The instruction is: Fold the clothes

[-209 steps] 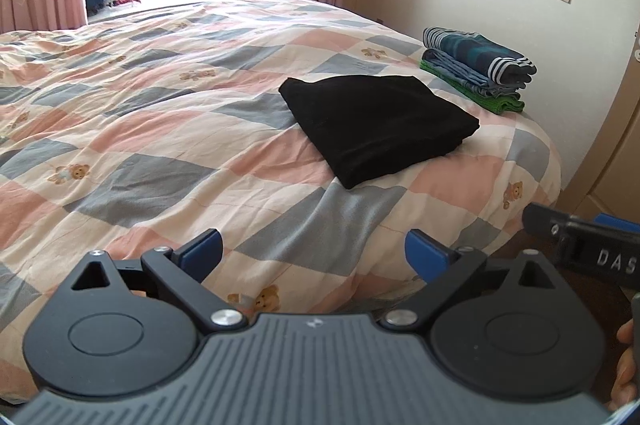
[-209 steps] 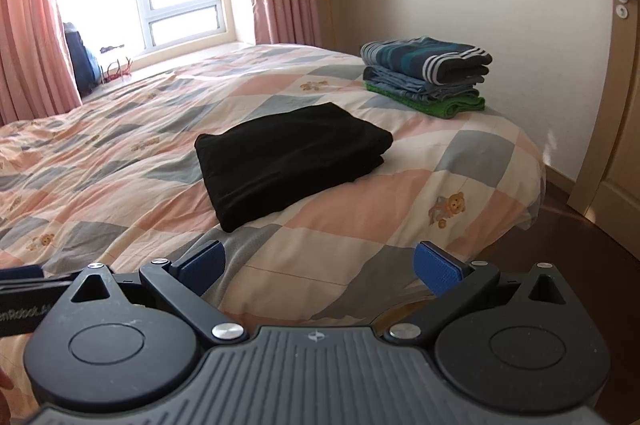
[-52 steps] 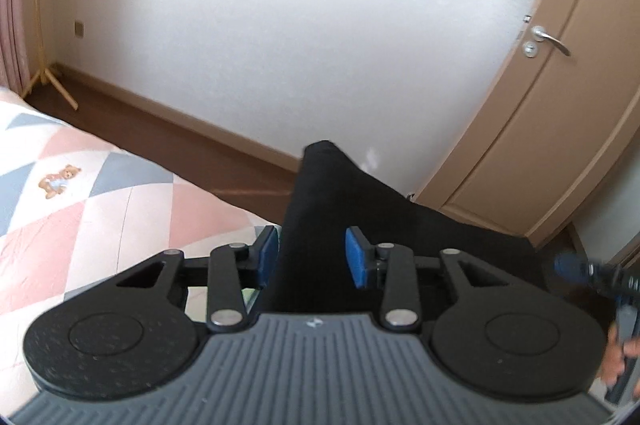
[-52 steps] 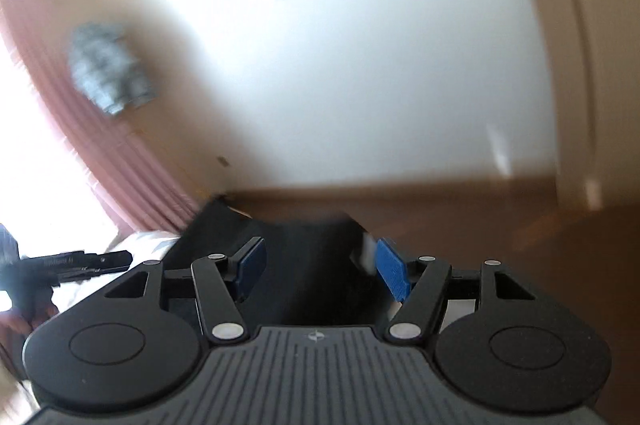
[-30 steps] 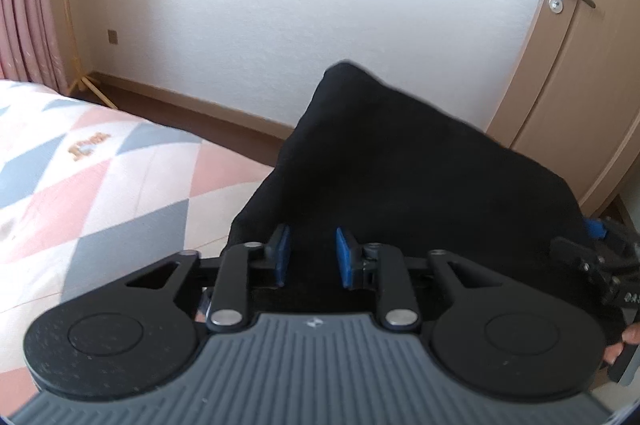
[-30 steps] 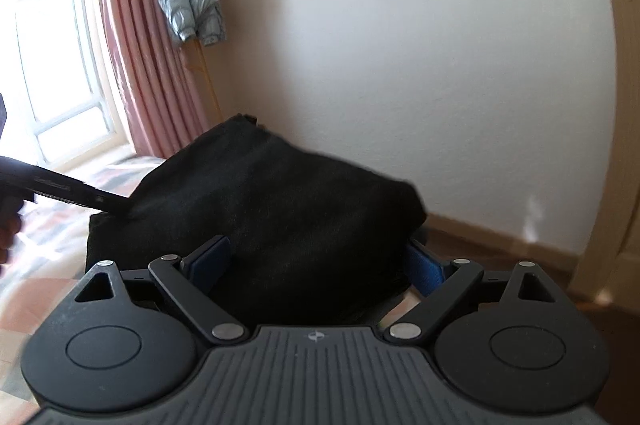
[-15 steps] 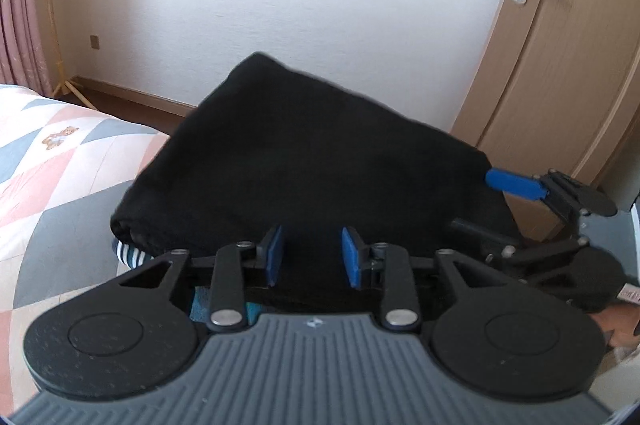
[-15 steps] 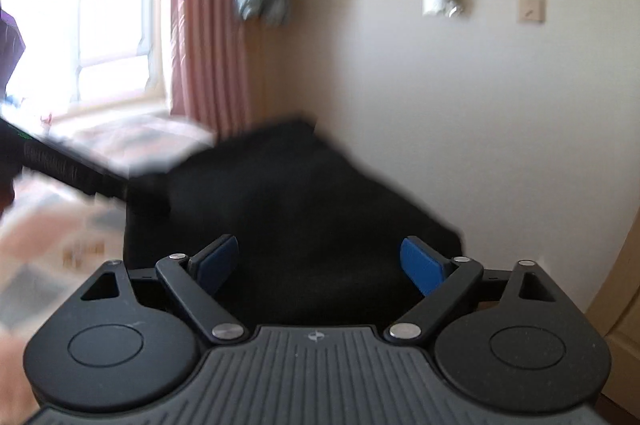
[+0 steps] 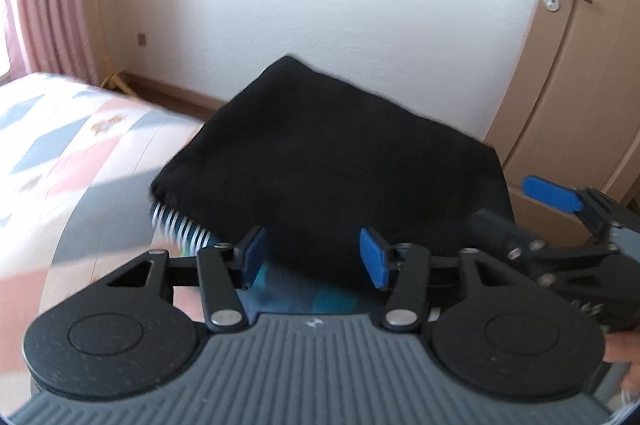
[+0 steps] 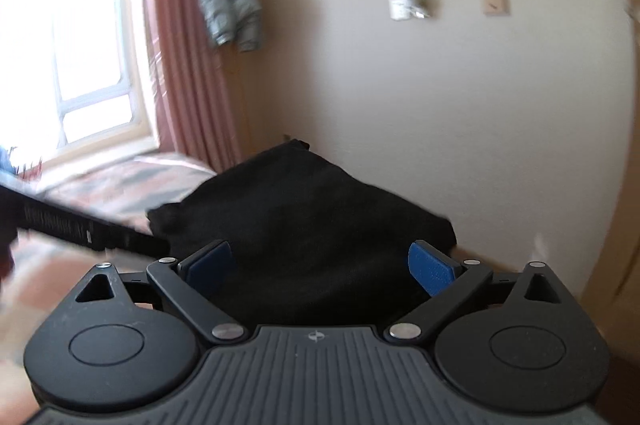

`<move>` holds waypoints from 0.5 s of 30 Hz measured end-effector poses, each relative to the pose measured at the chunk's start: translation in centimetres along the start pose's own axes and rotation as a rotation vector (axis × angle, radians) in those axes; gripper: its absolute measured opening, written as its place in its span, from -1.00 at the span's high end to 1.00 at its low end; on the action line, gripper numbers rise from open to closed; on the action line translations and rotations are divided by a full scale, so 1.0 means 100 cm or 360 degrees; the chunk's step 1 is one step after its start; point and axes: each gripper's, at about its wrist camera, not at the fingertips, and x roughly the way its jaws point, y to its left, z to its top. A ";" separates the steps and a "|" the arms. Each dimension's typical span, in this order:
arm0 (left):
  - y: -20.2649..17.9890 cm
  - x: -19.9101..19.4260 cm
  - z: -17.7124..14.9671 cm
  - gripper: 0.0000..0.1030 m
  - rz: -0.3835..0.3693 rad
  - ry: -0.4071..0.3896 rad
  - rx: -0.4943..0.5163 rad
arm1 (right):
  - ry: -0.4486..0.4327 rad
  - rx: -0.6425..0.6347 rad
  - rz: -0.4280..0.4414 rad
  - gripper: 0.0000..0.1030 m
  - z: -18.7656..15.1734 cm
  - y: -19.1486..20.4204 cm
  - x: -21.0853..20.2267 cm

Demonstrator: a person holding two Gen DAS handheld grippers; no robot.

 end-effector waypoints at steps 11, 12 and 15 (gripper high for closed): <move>0.025 -0.073 -0.076 -0.25 0.0117 0.0237 -0.0105 | 0.0216 0.0299 -0.0238 -0.90 -0.035 0.053 -0.090; 0.027 -0.083 -0.079 -0.25 0.0115 0.0249 -0.0100 | 0.0216 0.0322 -0.0254 -0.90 -0.035 0.060 -0.102; 0.029 -0.123 -0.081 -0.37 0.0110 0.0265 -0.0077 | 0.0255 0.0387 -0.0301 -0.92 -0.027 0.081 -0.138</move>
